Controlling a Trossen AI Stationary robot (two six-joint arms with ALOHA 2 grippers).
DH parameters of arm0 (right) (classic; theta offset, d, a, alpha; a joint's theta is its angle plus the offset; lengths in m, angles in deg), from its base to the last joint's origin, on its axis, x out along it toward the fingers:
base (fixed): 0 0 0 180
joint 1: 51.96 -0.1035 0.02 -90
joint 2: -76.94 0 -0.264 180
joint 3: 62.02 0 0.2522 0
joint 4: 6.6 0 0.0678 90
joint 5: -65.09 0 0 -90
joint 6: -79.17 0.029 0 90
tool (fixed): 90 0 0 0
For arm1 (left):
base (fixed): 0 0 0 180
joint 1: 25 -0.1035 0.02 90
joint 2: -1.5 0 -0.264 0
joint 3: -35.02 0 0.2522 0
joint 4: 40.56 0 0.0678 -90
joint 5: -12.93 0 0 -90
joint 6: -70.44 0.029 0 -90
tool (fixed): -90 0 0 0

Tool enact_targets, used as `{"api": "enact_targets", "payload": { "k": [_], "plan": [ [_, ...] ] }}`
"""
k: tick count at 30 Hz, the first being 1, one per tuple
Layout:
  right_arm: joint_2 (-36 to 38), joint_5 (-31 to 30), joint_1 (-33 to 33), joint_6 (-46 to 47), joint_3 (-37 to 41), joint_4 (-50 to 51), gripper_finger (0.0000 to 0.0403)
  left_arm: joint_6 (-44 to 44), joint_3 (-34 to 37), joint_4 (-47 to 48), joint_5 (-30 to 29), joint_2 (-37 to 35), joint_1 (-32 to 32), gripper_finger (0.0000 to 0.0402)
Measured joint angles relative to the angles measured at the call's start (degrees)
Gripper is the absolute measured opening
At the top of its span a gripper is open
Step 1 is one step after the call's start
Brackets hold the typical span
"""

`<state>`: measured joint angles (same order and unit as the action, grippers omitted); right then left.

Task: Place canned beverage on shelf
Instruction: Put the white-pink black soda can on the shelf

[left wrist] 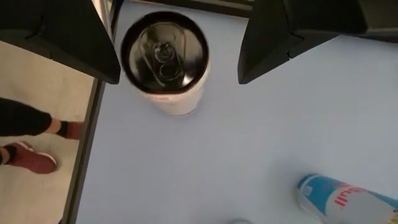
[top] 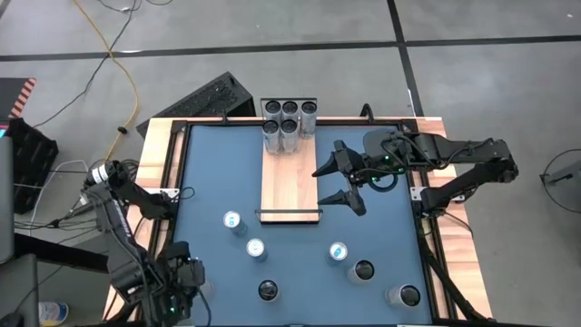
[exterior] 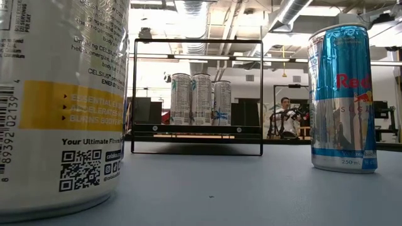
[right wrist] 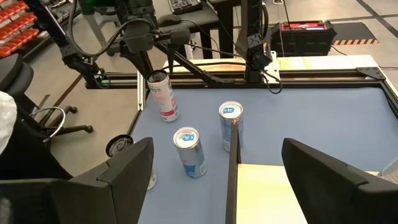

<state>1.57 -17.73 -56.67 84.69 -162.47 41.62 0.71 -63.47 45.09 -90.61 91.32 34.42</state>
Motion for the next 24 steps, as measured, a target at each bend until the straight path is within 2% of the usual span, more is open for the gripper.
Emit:
{"api": "enact_targets", "payload": {
  "k": [5,12,17,20,24],
  "plan": [
    [0.0,0.02,0.73,0.02,0.0,-0.15,0.0338,0.08,0.66,-0.01,-0.21,0.02,1.75,0.0311],
    [0.0,0.02,1.43,0.01,0.0,-0.15,0.0338,0.49,7.6,-8.69,2.62,0.13,1.78,0.0311],
    [0.0,0.0,2.32,0.02,0.0,-0.15,0.0338,1.19,11.17,-10.16,4.45,0.15,1.74,0.0311],
    [0.0,0.01,2.81,0.03,0.0,-0.13,0.0338,4.86,11.86,-10.73,5.68,0.17,1.78,0.0311],
    [0.0,0.0,3.48,0.04,0.0,-0.04,0.0338,9.13,11.87,-12.66,4.23,0.13,1.81,0.0293]
  ]
}}
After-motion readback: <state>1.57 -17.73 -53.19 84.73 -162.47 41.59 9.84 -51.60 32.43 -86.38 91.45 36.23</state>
